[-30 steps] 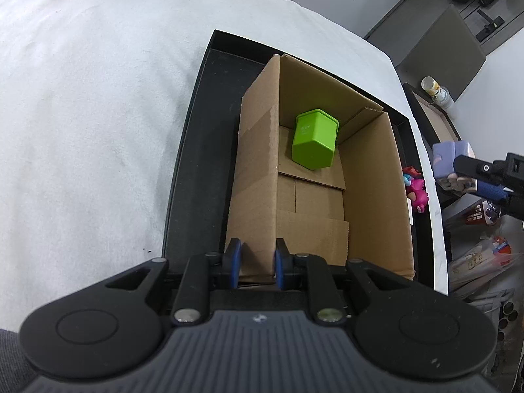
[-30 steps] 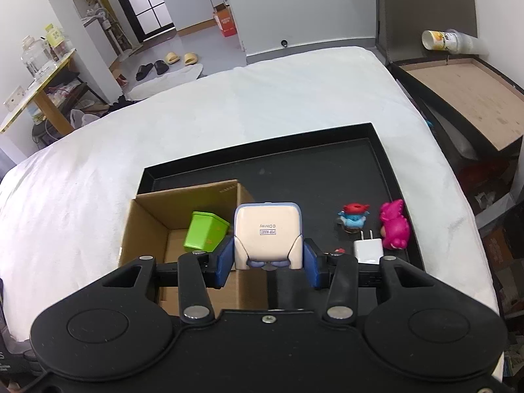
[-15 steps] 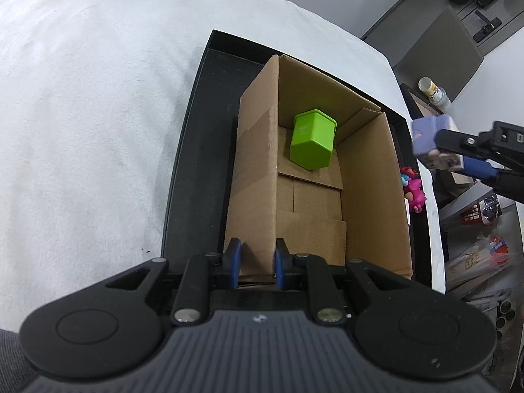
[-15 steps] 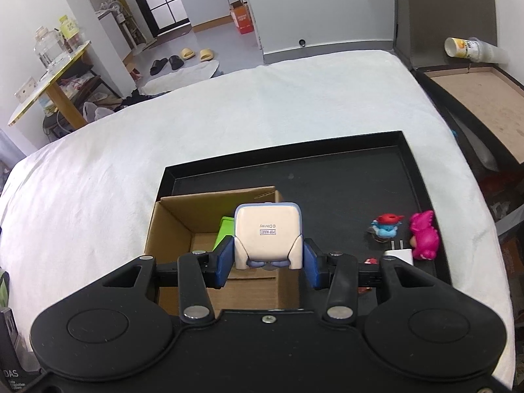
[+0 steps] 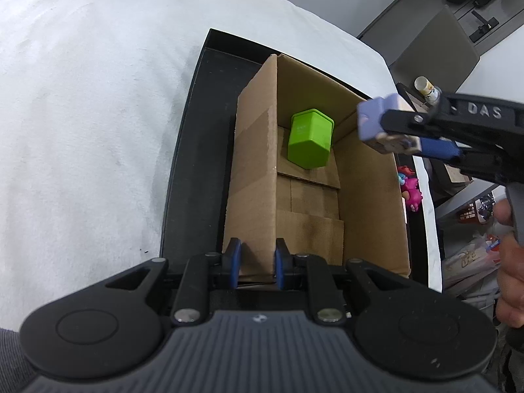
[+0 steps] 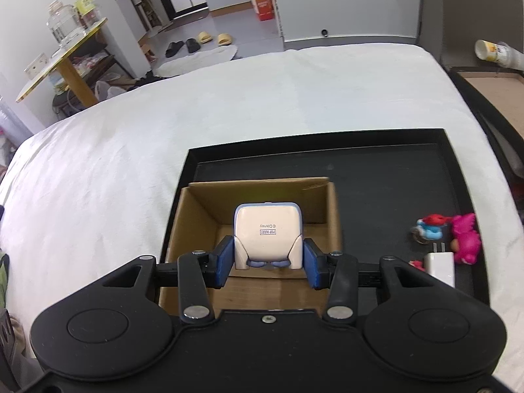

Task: Organize rigid objects
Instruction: 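Lift the cream cube figure and carry it over the cardboard box, then lower the cream cube into the box beside the green box and release, then withdraw the right gripper from the box toward the remaining toys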

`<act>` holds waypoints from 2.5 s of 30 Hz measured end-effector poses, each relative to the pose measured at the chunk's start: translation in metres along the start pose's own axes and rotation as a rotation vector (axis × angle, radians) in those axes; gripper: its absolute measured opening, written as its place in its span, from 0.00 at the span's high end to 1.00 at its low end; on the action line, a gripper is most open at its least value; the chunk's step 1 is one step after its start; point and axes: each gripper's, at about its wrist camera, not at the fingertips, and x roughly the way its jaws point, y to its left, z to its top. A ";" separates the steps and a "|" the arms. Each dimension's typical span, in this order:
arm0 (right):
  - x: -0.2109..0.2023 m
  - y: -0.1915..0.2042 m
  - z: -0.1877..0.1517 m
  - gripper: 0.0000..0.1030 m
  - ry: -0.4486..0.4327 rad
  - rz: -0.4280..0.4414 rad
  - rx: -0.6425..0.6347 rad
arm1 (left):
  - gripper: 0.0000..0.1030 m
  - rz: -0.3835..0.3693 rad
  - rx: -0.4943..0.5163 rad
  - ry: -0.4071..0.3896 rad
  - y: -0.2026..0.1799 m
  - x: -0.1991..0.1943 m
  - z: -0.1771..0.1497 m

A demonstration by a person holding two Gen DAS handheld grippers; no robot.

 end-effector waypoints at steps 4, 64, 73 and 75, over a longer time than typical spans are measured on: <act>0.007 0.009 0.003 0.58 0.011 0.032 0.009 | 0.82 -0.003 -0.003 0.000 0.000 0.000 0.000; -0.022 -0.023 -0.020 0.21 -0.019 0.092 0.055 | 0.82 0.018 0.000 -0.005 -0.001 -0.003 -0.001; -0.040 -0.055 -0.024 0.13 -0.067 0.067 0.089 | 0.82 0.021 -0.007 -0.002 -0.001 -0.003 0.000; -0.042 -0.063 -0.026 0.13 -0.070 0.064 0.103 | 0.82 0.022 -0.015 0.000 0.000 -0.002 0.000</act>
